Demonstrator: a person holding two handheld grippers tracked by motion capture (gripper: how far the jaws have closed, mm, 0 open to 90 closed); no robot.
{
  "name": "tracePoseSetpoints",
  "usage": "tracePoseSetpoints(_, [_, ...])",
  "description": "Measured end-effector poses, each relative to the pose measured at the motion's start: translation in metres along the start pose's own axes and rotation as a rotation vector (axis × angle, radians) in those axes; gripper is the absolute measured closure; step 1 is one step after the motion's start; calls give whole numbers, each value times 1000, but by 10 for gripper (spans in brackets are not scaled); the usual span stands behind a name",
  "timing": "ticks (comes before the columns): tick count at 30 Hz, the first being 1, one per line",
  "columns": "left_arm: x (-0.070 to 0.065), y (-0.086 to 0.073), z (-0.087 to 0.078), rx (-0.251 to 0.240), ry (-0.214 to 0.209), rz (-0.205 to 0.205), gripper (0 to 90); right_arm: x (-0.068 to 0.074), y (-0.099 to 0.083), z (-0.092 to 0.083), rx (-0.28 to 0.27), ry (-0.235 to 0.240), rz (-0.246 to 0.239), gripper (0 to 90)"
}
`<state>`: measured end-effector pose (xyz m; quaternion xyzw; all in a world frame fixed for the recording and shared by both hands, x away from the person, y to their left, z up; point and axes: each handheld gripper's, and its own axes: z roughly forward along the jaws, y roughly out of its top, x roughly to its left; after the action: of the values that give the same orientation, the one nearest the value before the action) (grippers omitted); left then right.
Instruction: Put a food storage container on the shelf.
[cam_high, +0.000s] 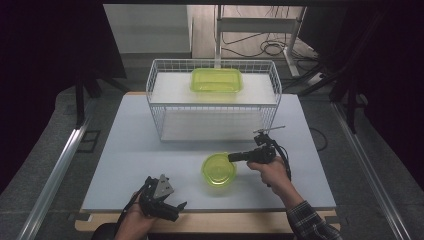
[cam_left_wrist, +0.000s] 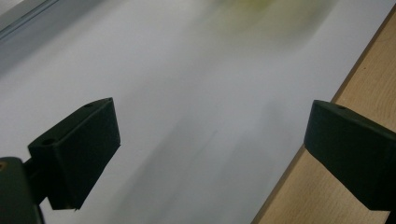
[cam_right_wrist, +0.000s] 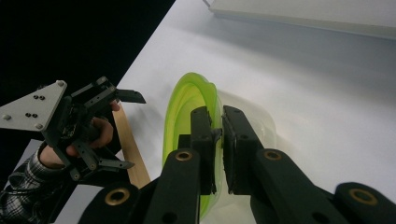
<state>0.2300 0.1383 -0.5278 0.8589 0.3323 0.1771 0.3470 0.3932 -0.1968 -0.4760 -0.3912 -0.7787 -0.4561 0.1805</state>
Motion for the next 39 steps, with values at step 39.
tracePoseSetpoints(39, [6, 0, -6, -65, -23, -45, 23, 30, 33, -40, -148, 86, 7, 840])
